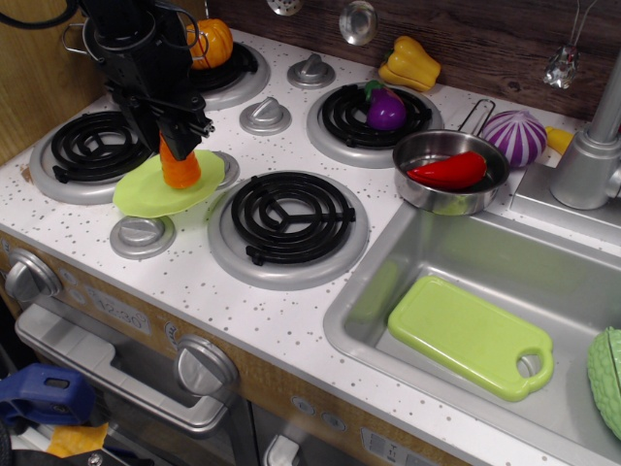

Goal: Put carrot on plate

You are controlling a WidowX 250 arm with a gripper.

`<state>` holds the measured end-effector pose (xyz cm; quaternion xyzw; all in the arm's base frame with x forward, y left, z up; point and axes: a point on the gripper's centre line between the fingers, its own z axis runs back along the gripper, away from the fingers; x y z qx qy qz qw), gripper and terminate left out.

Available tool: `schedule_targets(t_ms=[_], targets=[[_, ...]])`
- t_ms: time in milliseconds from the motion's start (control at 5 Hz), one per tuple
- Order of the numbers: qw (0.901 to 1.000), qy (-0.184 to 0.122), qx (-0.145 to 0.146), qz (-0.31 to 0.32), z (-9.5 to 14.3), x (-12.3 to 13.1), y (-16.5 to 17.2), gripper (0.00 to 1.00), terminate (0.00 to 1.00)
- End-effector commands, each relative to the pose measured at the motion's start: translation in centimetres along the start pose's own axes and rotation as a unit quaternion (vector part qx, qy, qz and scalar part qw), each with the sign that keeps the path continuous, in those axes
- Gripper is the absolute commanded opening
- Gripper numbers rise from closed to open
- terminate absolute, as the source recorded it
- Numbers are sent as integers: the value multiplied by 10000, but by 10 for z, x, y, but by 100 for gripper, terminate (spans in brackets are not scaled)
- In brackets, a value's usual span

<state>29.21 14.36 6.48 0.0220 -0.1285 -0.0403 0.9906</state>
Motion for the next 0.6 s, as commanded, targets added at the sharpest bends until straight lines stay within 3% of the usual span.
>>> schedule_targets(t_ms=[0, 200, 400], targets=[[9998, -194, -25, -3, 5, 3, 7, 100, 0], [9998, -194, -25, -3, 5, 3, 7, 100, 0], [9998, -194, -25, -3, 5, 3, 7, 100, 100]])
